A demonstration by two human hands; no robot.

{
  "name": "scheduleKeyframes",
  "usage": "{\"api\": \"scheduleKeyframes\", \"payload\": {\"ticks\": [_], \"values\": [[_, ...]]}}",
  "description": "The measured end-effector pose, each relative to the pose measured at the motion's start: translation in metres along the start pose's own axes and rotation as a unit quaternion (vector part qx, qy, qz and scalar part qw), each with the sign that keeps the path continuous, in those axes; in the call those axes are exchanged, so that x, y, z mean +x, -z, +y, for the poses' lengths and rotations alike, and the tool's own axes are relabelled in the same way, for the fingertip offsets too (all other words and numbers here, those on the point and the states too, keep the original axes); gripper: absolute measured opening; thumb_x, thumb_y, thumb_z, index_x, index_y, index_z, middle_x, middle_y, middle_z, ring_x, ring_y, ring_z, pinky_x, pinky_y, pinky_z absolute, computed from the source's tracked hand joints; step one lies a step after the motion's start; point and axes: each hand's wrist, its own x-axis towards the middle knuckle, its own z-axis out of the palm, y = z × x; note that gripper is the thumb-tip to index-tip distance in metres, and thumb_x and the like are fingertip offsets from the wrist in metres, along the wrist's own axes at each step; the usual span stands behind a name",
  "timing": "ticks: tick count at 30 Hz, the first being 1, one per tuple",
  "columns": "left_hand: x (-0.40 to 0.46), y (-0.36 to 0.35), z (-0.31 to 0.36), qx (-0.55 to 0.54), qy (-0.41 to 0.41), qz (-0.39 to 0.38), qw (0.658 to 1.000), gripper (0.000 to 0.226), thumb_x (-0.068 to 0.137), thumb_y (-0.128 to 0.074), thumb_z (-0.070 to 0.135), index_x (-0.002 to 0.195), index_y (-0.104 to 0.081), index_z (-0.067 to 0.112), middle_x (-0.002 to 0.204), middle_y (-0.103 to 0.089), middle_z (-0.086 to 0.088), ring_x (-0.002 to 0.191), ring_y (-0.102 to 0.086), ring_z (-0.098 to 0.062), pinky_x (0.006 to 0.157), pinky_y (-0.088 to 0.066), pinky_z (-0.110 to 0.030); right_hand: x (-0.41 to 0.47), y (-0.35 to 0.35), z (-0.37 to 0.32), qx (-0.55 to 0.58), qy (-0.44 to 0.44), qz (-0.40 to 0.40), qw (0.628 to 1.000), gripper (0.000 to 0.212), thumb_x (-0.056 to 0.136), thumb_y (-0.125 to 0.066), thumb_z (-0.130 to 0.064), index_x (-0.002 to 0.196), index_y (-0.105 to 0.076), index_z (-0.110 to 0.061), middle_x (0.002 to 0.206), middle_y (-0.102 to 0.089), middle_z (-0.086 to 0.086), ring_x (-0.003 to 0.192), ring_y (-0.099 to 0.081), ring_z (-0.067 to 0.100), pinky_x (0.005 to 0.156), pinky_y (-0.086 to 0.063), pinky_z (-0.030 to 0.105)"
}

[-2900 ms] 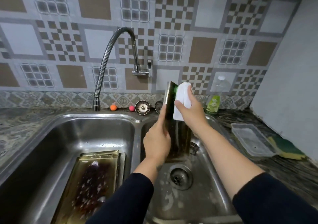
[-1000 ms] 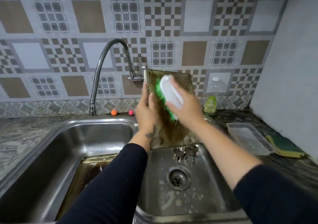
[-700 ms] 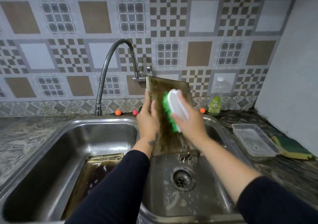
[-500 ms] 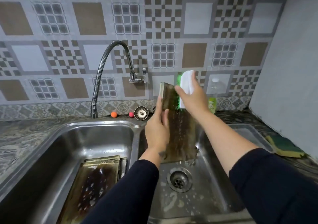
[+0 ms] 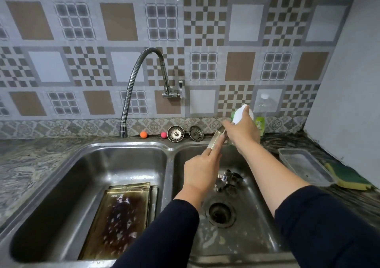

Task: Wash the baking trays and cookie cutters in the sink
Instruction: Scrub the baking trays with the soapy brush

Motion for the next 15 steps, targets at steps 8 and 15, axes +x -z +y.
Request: {"api": "scheduleKeyframes", "payload": {"ticks": [8,15], "values": [[0.031,0.046,-0.060,-0.104,0.187,-0.092,0.973,0.055,0.099,-0.024,0.056,0.151,-0.013,0.043,0.144,-0.043,-0.005,0.130,-0.044,-0.023,0.095,-0.045,-0.041,0.005,0.013,-0.019,0.143,0.056,-0.002,0.988,0.067,0.095,-0.045,-0.037,0.152,-0.010,-0.034,0.151,-0.035,0.002,0.125,-0.044,0.029,0.087,-0.040,0.033],[-0.007,0.055,-0.127,-0.162,0.303,-0.186,0.921,0.072,0.091,-0.031,0.068,0.148,0.008,0.049,0.146,-0.038,-0.013,0.130,-0.045,-0.032,0.103,-0.041,-0.045,-0.020,-0.029,-0.035,0.224,0.062,-0.069,0.970,0.064,0.095,-0.044,-0.031,0.151,-0.013,-0.038,0.149,-0.034,0.000,0.111,-0.046,0.022,0.096,-0.048,0.049]]}}
